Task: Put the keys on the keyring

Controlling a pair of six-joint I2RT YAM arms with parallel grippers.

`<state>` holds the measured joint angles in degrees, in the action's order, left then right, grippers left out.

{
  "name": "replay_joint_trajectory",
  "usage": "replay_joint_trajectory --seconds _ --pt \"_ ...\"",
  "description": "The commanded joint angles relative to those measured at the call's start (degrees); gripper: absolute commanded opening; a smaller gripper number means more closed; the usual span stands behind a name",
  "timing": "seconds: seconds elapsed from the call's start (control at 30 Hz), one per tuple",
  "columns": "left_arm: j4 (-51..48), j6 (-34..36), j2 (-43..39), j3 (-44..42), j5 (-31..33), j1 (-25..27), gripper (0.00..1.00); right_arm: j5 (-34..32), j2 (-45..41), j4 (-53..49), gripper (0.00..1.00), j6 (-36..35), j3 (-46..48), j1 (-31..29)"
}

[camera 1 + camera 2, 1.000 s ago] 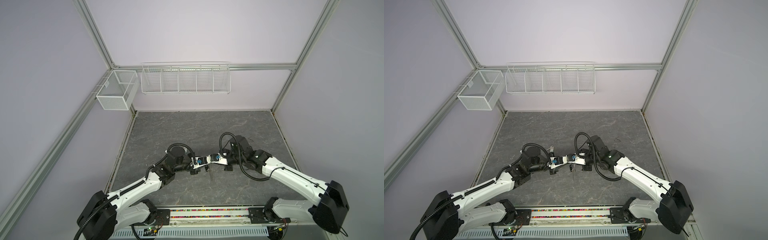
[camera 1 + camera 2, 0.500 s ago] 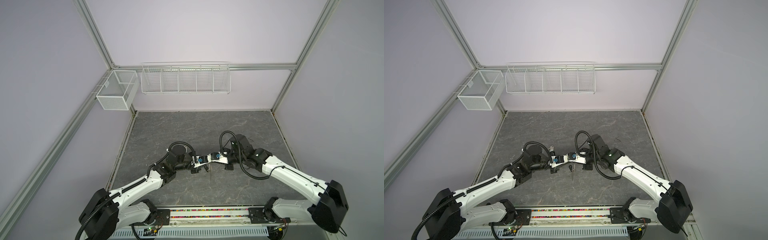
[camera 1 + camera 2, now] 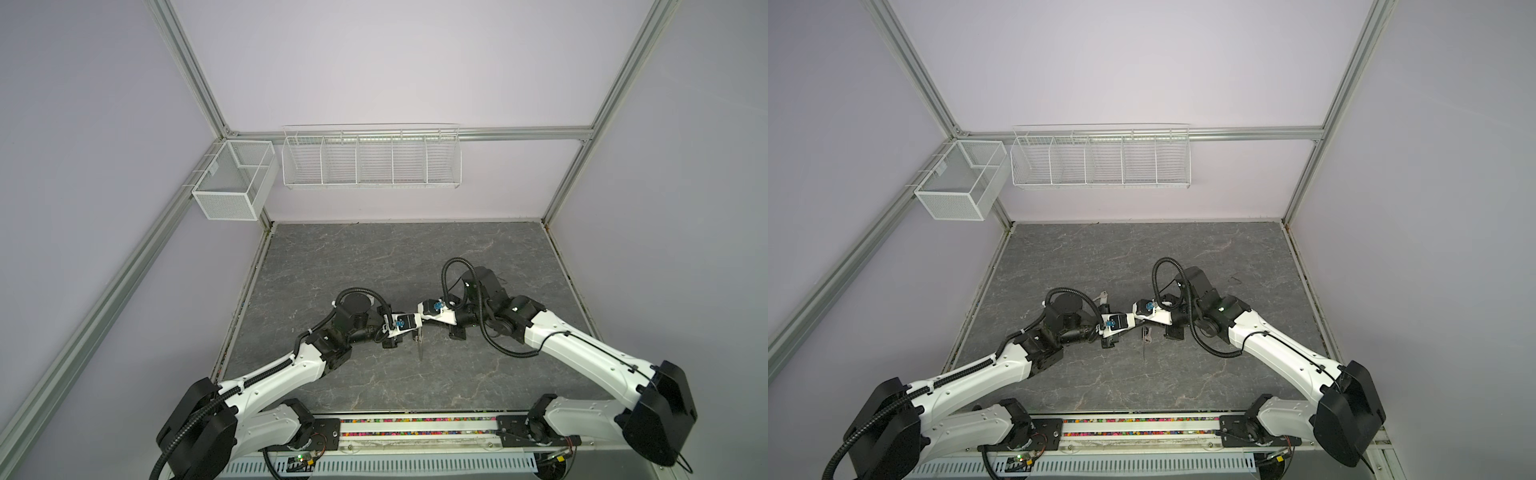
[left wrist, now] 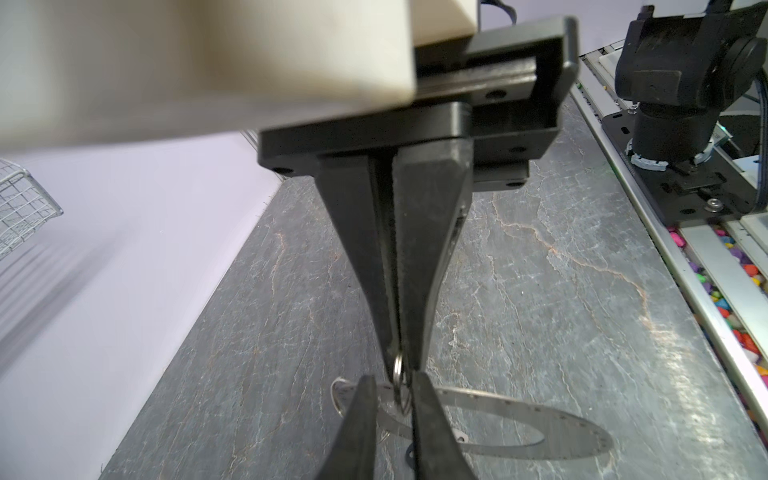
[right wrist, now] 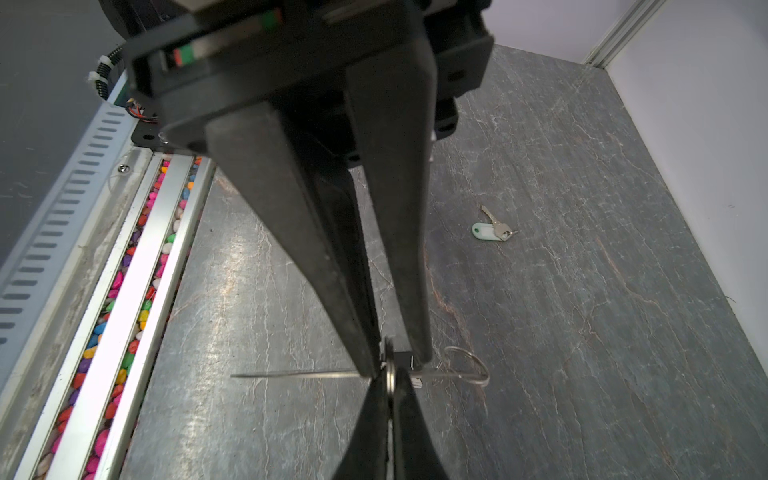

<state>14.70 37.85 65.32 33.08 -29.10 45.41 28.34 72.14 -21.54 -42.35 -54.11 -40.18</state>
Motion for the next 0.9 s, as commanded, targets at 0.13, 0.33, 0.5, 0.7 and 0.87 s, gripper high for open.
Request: replay_joint_trajectory --seconds 0.13,0.33,0.5,0.7,0.87 --pt "-0.81 1.74 -0.79 -0.15 1.23 0.28 0.09 3.47 0.09 0.83 0.07 0.71 -1.6 0.33" --pt "-2.38 2.76 -0.21 0.8 0.38 0.34 0.09 3.63 -0.1 -0.35 0.08 -0.54 -2.37 0.07" --pt "-2.64 2.73 0.47 1.46 -1.16 0.38 0.0 3.5 0.19 -0.78 0.17 -1.02 -2.63 -0.06" --pt "5.62 -4.13 -1.11 -1.12 -0.42 0.38 0.0 3.15 -2.24 0.6 0.33 1.34 -0.56 2.92" --pt "12.81 -10.78 -1.95 -2.96 -0.94 -0.22 0.0 4.44 -6.57 1.32 0.34 3.4 1.49 5.81"
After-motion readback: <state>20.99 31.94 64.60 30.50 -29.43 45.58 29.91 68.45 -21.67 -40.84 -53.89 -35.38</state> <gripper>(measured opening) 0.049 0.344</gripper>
